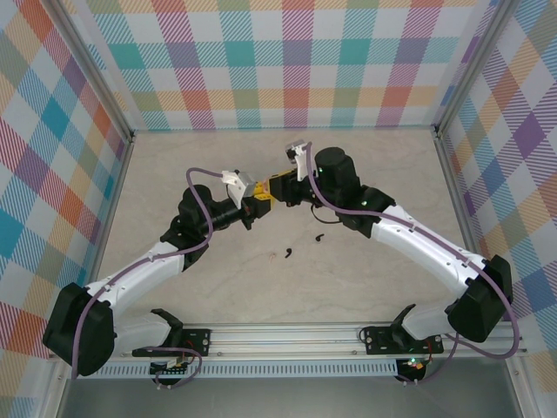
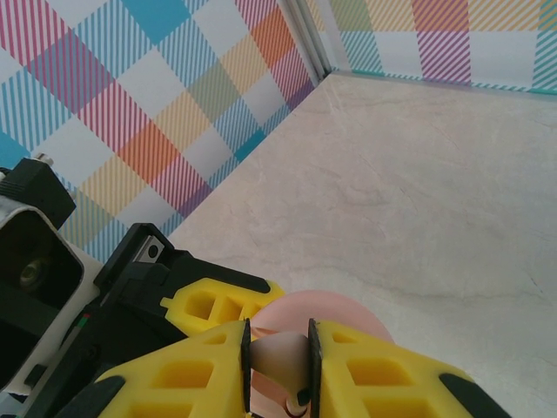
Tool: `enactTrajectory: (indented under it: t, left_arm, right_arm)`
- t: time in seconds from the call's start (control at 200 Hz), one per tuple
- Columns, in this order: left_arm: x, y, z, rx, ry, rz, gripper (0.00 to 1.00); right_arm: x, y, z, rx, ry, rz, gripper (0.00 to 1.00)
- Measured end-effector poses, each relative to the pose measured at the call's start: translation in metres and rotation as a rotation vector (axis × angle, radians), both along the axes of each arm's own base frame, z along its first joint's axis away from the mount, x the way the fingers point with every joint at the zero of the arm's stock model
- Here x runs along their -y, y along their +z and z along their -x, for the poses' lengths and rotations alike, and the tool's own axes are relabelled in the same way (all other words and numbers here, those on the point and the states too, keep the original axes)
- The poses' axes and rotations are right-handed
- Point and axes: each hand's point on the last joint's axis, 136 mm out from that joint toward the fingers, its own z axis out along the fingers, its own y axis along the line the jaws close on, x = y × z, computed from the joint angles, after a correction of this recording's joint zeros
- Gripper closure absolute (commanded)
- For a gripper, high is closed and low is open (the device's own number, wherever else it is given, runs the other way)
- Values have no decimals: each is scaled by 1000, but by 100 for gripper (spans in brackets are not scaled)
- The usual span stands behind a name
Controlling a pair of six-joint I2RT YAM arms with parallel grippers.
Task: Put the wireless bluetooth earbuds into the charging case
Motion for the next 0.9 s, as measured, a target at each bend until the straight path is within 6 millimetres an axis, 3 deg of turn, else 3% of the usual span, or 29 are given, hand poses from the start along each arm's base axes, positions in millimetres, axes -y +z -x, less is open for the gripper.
enactTrajectory:
  t: [0.9]
  left_arm:
    - [1,-2,-3,-31,8,0,86]
  right_arm:
    - [-6,-11,0,-20,14,61,68]
